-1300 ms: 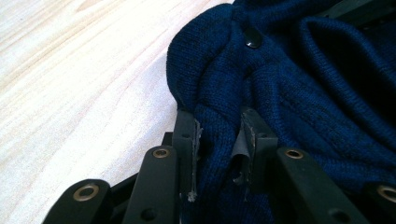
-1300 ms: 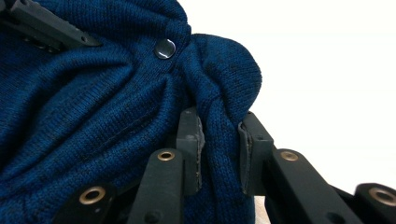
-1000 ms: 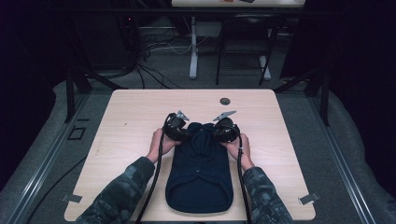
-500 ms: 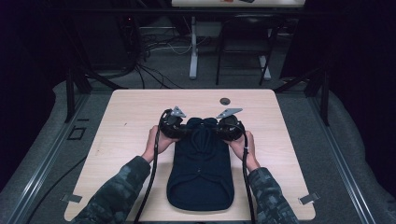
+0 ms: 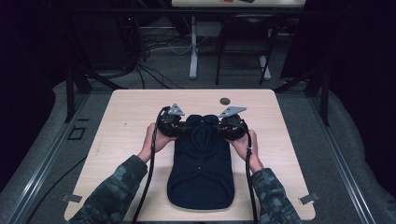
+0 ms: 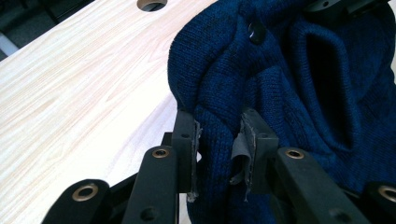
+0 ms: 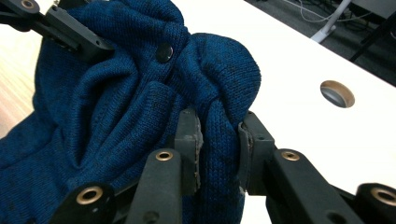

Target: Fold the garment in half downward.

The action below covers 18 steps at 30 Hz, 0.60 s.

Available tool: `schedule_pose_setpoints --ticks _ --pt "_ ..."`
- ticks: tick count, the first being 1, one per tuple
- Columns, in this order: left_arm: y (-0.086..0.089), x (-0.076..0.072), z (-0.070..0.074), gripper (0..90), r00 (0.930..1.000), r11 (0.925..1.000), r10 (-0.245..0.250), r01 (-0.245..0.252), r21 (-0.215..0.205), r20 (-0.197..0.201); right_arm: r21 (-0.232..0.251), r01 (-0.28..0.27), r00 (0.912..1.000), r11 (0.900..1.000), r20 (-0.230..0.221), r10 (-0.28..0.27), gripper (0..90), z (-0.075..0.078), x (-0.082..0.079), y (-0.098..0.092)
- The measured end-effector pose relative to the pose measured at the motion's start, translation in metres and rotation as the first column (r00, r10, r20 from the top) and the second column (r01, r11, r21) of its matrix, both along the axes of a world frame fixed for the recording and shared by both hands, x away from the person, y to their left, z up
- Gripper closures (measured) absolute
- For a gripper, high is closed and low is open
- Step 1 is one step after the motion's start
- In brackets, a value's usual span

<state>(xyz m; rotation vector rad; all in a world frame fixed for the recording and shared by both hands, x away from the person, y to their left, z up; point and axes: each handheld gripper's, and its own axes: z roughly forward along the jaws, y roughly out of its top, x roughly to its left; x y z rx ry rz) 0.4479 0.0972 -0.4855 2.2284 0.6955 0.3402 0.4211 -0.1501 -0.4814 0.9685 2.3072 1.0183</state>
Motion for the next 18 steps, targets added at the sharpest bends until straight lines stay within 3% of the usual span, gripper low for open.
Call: schedule_pose_setpoints --ticks 15,18 --pt "0.006 -0.008 0.018 71.1 0.9988 0.9993 -0.012 0.013 -0.035 0.047 0.008 -0.024 0.9972 1.0 0.071 0.024 72.2 0.022 -0.014 -0.001" --pt "0.007 -0.009 0.022 71.1 0.9986 0.9991 -0.016 0.018 -0.039 0.05 0.018 -0.027 0.9973 0.999 0.069 0.025 72.1 0.025 -0.015 -0.002"
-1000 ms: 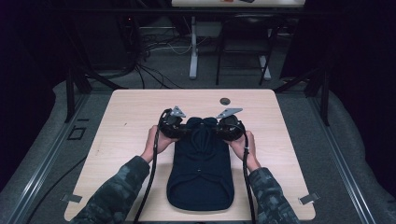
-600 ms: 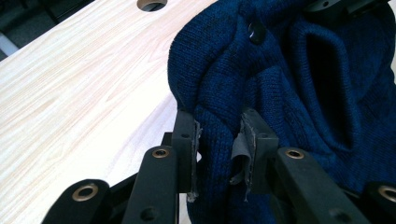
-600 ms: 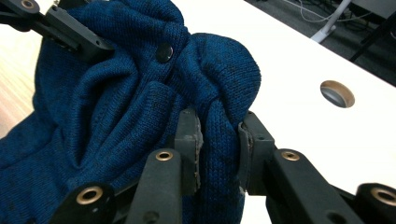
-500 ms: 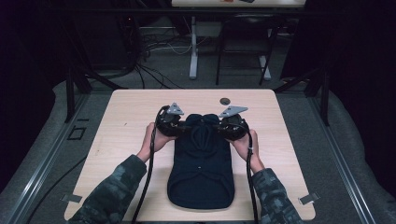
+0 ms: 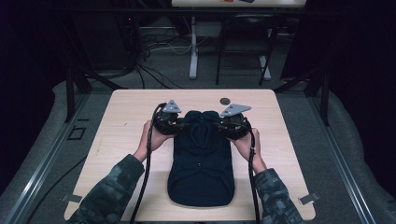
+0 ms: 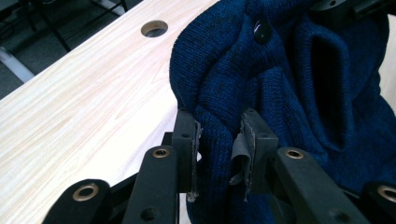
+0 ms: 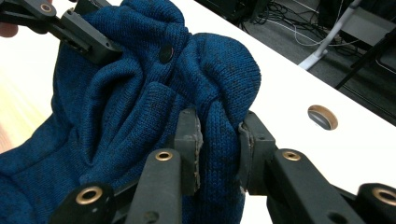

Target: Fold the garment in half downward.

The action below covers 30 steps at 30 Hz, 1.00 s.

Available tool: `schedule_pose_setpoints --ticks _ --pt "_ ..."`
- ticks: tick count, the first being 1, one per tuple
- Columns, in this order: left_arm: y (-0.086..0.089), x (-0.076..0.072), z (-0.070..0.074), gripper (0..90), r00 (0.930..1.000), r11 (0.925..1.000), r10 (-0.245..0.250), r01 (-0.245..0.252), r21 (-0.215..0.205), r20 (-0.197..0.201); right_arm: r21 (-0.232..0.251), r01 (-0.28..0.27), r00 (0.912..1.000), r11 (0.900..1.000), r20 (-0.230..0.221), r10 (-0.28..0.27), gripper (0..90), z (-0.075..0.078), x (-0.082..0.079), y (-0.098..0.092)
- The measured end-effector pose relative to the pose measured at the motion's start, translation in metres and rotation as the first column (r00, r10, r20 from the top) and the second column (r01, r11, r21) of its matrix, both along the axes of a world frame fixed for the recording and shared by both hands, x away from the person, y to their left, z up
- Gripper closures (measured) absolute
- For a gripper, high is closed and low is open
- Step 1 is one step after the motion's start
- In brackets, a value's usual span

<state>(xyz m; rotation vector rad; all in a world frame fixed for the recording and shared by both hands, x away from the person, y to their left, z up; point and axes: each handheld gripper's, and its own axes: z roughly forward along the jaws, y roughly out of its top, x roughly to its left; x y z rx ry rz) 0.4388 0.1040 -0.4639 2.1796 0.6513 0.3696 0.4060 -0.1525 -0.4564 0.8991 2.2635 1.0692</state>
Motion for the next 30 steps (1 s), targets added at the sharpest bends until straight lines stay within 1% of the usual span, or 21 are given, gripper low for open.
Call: schedule_pose_setpoints --ticks 6,8,9,11,12,14,17,18,19,21,23,24,25,26,28,29,30 --pt "0.0 -0.002 0.005 71.0 0.9999 0.9999 -0.012 0.012 0.002 0.012 0.0 -0.006 0.9999 1.0 0.01 0.006 72.1 0.003 -0.002 -0.001" --pt "0.0 -0.002 0.008 71.1 0.9998 0.9998 -0.018 0.018 0.001 0.012 0.005 -0.006 0.9997 1.0 0.023 0.006 72.1 0.005 -0.004 -0.002" --pt "0.0 -0.003 0.009 71.1 0.9997 0.9999 -0.017 0.017 0.003 0.017 0.01 -0.006 0.9996 1.0 0.027 0.006 72.1 0.005 -0.004 -0.002" --pt "0.0 -0.004 0.011 71.1 0.9995 0.9998 -0.019 0.019 0.005 0.026 0.006 -0.006 0.9995 1.0 0.03 0.006 72.1 0.006 -0.005 -0.002" --pt "0.0 -0.005 0.012 71.1 0.9994 0.9998 -0.018 0.018 0.003 0.031 0.014 -0.01 0.9989 1.0 0.047 0.01 72.0 0.007 -0.006 -0.003" --pt "0.001 -0.006 0.014 71.1 0.9986 0.9998 -0.02 0.019 0.01 0.048 0.011 -0.011 0.9986 1.0 0.053 0.01 72.1 0.008 -0.007 -0.002" --pt "0.001 -0.007 0.018 71.2 0.9973 0.9996 -0.024 0.022 0.018 0.069 0.009 -0.014 0.9969 1.0 0.077 0.013 72.0 0.01 -0.009 -0.002" --pt "0.001 -0.008 0.018 71.2 0.9974 0.9998 -0.021 0.021 0.008 0.069 0.01 -0.014 0.9958 1.0 0.09 0.013 72.0 0.01 -0.01 -0.002" --pt "0.001 -0.007 0.019 71.2 0.9972 0.9996 -0.027 0.026 0.014 0.069 0.008 -0.015 0.9955 1.0 0.093 0.014 72.0 0.011 -0.01 -0.002" --pt "0.002 -0.007 0.021 71.1 0.9976 0.9996 -0.026 0.026 -0.006 0.064 0.013 -0.017 0.9943 1.0 0.105 0.015 72.1 0.011 -0.011 -0.003" --pt "0.003 -0.007 0.022 70.4 0.9982 0.9993 -0.037 0.037 -0.01 0.047 0.016 -0.015 0.9929 1.0 0.118 0.013 72.2 0.012 -0.013 -0.002" --pt "0.003 -0.007 0.023 69.5 0.9985 0.999 -0.043 0.043 -0.014 0.035 0.014 -0.017 0.9912 1.0 0.132 0.015 72.3 0.012 -0.014 -0.003" --pt "0.003 -0.007 0.024 69.5 0.9985 0.9986 -0.051 0.052 -0.009 0.019 0.014 -0.017 0.9912 1.0 0.132 0.015 72.3 0.012 -0.014 -0.003" --pt "0.003 -0.007 0.024 68.5 0.9985 0.9986 -0.053 0.053 0.0 0.014 0.015 -0.019 0.9893 1.0 0.145 0.016 72.3 0.011 -0.015 -0.003" --pt "0.002 -0.008 0.023 68.2 0.9972 0.997 -0.074 0.074 0.019 -0.01 0.017 -0.026 0.9893 1.0 0.144 0.023 72.4 0.01 -0.016 -0.004" --pt "0.002 -0.008 0.022 68.2 0.9968 0.9967 -0.079 0.079 0.018 -0.013 0.023 -0.027 0.989 0.999 0.146 0.023 72.4 0.01 -0.016 -0.004" --pt "0.002 -0.009 0.022 68.5 0.9963 0.996 -0.085 0.085 0.025 -0.012 0.025 -0.026 0.9883 0.999 0.151 0.022 72.5 0.009 -0.017 -0.005"
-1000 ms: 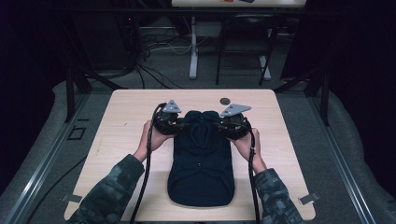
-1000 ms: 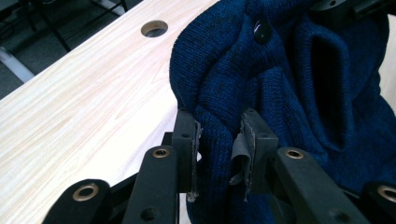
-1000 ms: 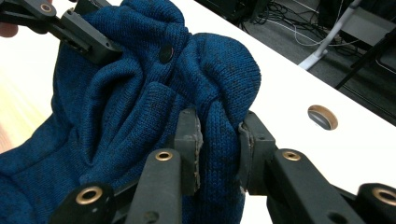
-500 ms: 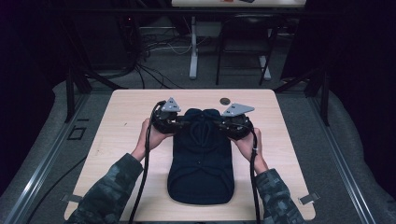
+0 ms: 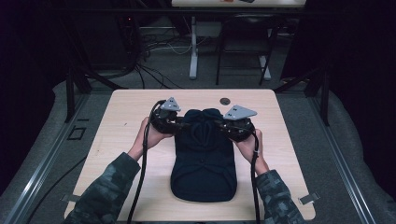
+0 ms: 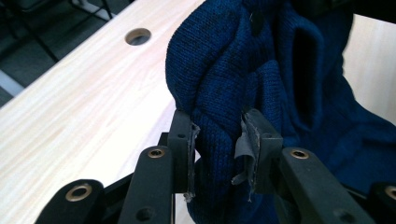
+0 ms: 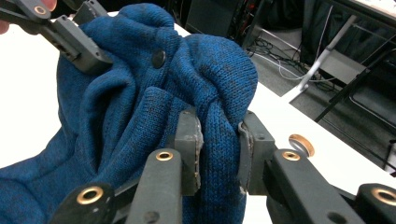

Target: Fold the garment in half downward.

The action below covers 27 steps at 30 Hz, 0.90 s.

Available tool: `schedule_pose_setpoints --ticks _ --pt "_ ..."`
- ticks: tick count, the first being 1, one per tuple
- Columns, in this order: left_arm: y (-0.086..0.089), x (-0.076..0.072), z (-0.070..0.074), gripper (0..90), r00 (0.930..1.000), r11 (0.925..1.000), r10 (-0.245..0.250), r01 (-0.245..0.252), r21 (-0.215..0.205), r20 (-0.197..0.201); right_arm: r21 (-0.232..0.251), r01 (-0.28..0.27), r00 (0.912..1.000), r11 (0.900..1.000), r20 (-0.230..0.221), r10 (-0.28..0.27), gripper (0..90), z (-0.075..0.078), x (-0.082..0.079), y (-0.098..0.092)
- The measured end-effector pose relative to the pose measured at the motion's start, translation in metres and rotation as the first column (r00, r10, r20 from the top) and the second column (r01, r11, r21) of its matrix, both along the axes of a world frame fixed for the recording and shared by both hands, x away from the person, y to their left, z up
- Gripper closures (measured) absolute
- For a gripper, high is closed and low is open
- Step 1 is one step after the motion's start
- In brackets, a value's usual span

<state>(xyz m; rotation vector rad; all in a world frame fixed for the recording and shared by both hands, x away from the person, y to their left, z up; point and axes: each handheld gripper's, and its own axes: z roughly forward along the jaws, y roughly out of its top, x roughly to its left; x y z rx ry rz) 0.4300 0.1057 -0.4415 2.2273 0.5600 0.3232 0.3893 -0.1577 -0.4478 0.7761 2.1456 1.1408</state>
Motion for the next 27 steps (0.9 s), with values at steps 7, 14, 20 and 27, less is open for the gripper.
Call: schedule_pose_setpoints --ticks 7,14,20,27 --pt "-0.003 -0.005 0.001 71.8 0.9984 0.9999 -0.015 0.015 -0.003 0.055 0.018 -0.022 0.9995 1.0 -0.022 0.023 70.5 -0.002 -0.002 -0.009" --pt "-0.007 -0.014 0.0 72.3 0.9914 0.9993 -0.038 0.038 0.005 0.125 0.054 -0.028 0.994 0.998 -0.104 0.033 65.6 -0.001 -0.002 -0.018" --pt "-0.009 -0.017 -0.001 72.4 0.9873 0.9985 -0.053 0.049 0.024 0.15 0.044 -0.019 0.9795 0.999 -0.2 0.028 62.4 -0.003 -0.002 -0.021" --pt "-0.007 -0.02 -0.005 72.4 0.9846 0.9982 -0.057 0.054 0.027 0.165 0.013 -0.011 0.9702 1.0 -0.242 0.014 57.0 -0.01 -0.005 -0.02"
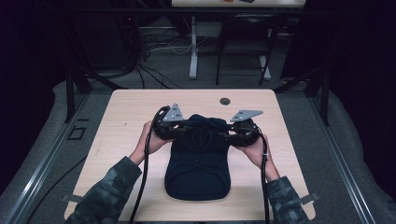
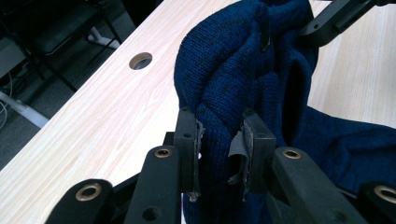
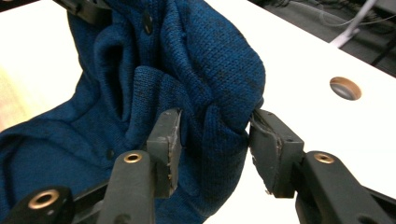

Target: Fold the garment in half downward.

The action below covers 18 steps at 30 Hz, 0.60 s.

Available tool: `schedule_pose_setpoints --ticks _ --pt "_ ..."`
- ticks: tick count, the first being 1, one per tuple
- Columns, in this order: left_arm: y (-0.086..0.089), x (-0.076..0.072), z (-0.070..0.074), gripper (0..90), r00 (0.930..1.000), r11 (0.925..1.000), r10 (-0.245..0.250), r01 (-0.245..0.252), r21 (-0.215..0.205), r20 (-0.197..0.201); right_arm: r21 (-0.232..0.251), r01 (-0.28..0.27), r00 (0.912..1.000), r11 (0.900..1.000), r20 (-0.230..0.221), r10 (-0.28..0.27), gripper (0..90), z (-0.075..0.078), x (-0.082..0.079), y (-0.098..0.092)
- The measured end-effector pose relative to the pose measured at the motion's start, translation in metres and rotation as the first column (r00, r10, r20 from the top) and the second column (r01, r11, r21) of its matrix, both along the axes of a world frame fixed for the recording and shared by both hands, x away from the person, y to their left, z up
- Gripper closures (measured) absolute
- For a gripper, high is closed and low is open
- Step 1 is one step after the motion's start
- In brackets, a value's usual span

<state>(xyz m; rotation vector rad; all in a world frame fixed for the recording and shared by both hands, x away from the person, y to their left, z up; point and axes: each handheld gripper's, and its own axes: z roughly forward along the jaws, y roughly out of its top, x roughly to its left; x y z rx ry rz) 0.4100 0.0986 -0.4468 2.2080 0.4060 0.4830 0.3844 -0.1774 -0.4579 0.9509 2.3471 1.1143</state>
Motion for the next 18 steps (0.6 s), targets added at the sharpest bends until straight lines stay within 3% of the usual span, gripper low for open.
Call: schedule_pose_setpoints --ticks 1,5,7,8,9,12,17,18 --pt "0.0 0.0 0.0 72.4 1.0 1.0 0.0 0.0 0.0 0.0 0.0 0.0 1.0 1.0 0.0 0.0 57.0 0.0 0.0 0.0" --pt "0.001 -0.001 -0.001 72.2 1.0 1.0 0.001 -0.001 0.006 0.006 -0.019 -0.001 0.9981 1.0 0.062 0.002 72.3 -0.002 -0.007 0.0" --pt "0.002 -0.002 -0.002 72.0 1.0 0.9999 0.002 -0.002 0.011 -0.002 -0.025 -0.005 0.9974 1.0 0.071 0.007 73.5 -0.002 -0.008 0.0" --pt "0.003 -0.002 -0.002 71.4 0.9999 0.9999 0.003 -0.003 0.012 -0.011 -0.043 -0.012 0.9945 0.999 0.103 0.017 74.8 -0.003 -0.013 0.003" --pt "0.003 -0.002 -0.002 71.1 0.9999 0.9999 0.003 -0.003 0.012 -0.011 -0.043 -0.012 0.9945 0.999 0.103 0.017 74.8 -0.003 -0.013 0.003" --pt "0.004 -0.002 -0.004 69.4 0.9997 0.9995 0.006 -0.006 0.03 -0.023 -0.079 -0.022 0.9863 0.997 0.161 0.034 76.7 -0.006 -0.023 0.007" --pt "0.006 -0.006 -0.009 68.8 0.9995 0.9988 0.004 -0.003 0.048 -0.03 -0.097 -0.032 0.9833 0.995 0.175 0.049 77.7 -0.01 -0.029 0.01" --pt "0.006 -0.007 -0.01 67.8 0.9995 0.9988 0.005 -0.004 0.049 -0.031 -0.106 -0.032 0.9777 0.994 0.203 0.054 77.9 -0.011 -0.032 0.011"
